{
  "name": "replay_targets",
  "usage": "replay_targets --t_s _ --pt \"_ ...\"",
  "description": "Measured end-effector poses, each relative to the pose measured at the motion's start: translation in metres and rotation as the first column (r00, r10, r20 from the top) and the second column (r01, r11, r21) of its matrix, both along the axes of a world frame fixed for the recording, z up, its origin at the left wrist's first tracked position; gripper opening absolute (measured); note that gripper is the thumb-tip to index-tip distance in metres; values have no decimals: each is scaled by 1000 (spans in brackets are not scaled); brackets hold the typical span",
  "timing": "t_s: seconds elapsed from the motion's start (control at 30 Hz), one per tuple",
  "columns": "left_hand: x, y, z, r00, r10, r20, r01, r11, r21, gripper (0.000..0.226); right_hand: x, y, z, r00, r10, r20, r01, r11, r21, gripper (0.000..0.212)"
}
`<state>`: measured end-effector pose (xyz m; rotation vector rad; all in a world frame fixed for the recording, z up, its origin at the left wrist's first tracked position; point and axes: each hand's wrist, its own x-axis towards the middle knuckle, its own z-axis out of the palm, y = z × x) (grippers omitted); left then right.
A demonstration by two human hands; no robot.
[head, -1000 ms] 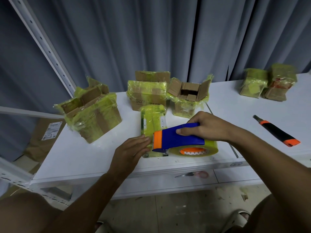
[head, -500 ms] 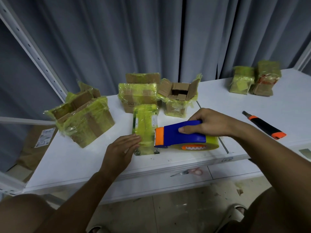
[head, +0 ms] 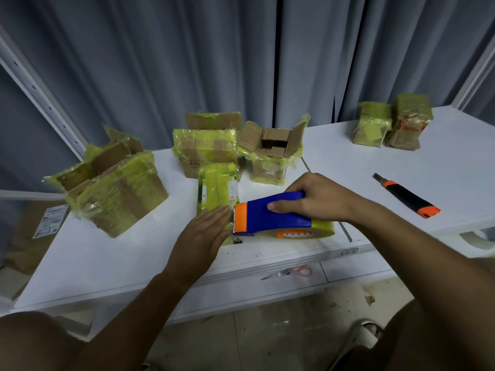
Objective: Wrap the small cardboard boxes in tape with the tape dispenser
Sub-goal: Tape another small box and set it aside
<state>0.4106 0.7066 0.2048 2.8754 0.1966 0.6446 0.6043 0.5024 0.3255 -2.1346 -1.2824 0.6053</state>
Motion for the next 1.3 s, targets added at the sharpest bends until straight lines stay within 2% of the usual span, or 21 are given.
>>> replay_targets --t_s 0.27,0.43,0.57,0.67,0.87,0.93,1.03,1.13,1.23,1.3 --pt "1 4 -3 999 29 28 -28 1000 -13 48 5 -7 0 999 15 -50 -18 999 -45 45" --pt "1 -1 3 996 56 71 -56 998 -3 42 11 -18 9 997 3 -83 -9 997 -77 62" --pt "2 -3 7 993 55 107 -56 998 5 40 16 -29 11 998 -35 -53 30 996 -85 52" --pt "2 -5 8 990 58 127 -58 998 -3 37 16 -30 9 997 -80 -6 80 993 -90 40" --pt "3 -9 6 986 81 148 -74 996 -53 31 -17 -6 -8 966 -155 209 182 976 -117 52" --pt "4 -11 7 984 88 154 -78 994 -71 33 -26 3 -10 940 -199 276 236 966 -107 49" --pt "5 -13 6 981 100 166 -87 992 -87 34 -29 12 -8 924 -242 295 292 946 -139 44" --pt "5 -12 6 982 99 163 -86 992 -89 35 -35 19 2 910 -239 339 310 935 -173 40" --pt "5 -12 5 981 111 160 -94 990 -109 36 -46 24 11 862 -213 460 310 939 -146 39" --pt "5 -12 5 981 115 159 -96 988 -121 36 -46 25 14 862 -205 464 310 937 -161 39"
